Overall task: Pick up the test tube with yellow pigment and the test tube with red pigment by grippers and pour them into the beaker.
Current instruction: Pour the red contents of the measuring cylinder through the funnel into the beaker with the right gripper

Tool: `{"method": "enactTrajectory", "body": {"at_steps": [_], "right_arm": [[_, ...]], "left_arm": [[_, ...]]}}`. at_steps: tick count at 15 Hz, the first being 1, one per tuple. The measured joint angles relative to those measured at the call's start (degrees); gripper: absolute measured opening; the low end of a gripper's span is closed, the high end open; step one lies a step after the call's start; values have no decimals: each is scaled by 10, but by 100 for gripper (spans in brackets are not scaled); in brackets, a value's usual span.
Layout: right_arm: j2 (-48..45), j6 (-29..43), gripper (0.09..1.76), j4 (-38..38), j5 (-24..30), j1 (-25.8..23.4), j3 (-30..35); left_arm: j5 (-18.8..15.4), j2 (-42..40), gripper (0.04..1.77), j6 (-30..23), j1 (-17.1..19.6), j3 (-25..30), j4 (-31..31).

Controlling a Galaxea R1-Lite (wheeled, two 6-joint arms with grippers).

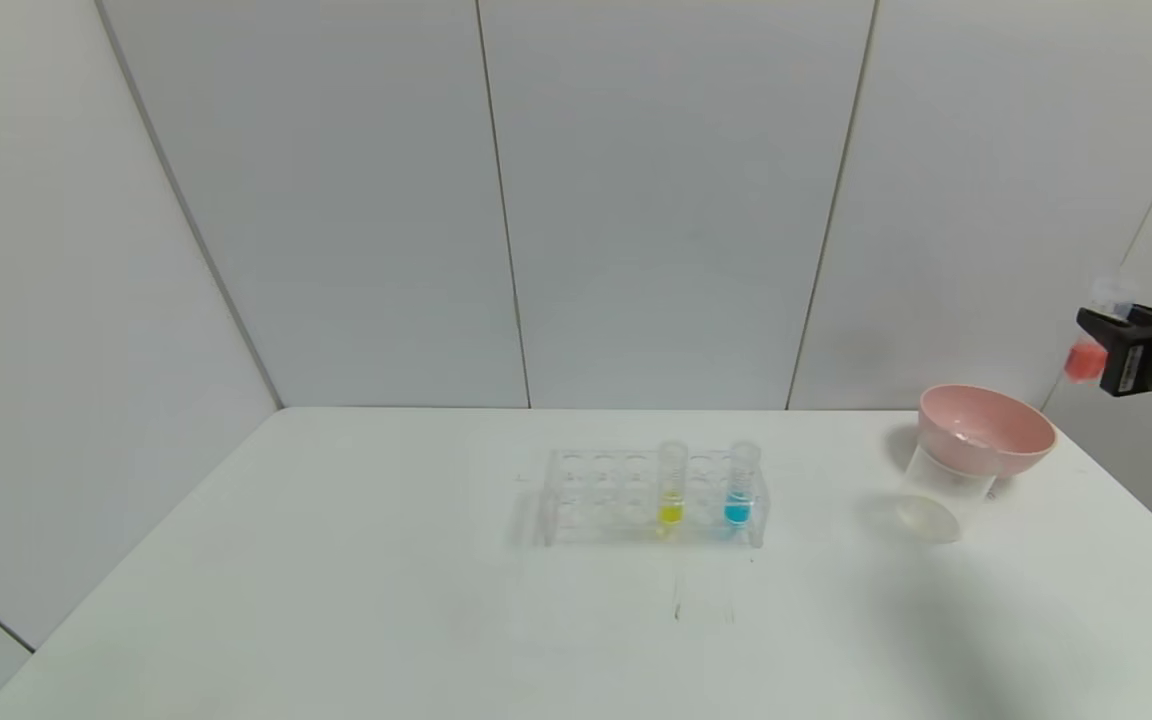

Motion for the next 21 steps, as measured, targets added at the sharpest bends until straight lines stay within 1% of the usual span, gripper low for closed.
{"method": "enactTrajectory", "body": {"at_steps": [1, 3, 5, 7, 9, 12, 14, 16, 21], "right_arm": [[14, -45, 49, -11, 29, -18, 1], [39, -117, 49, -22, 78, -34, 3], [55, -172, 49, -24, 108, -39, 2], [68, -229, 49, -23, 125, -36, -3], [81, -260, 49, -21, 146, -32, -9], [94, -293, 49, -24, 194, -30, -15], [102, -335, 49, -27, 224, -34, -23], [112, -353, 49, -49, 255, -39, -34], [144, -416, 49, -103, 288, -49, -39]], "left_arm": [[0, 0, 176, 0, 0, 0, 0], [0, 0, 176, 0, 0, 0, 0], [0, 0, 176, 0, 0, 0, 0], [0, 0, 176, 0, 0, 0, 0], [0, 0, 176, 0, 0, 0, 0], [0, 0, 176, 0, 0, 0, 0], [0, 0, 176, 0, 0, 0, 0], [0, 0, 176, 0, 0, 0, 0], [0, 0, 176, 0, 0, 0, 0]]}}
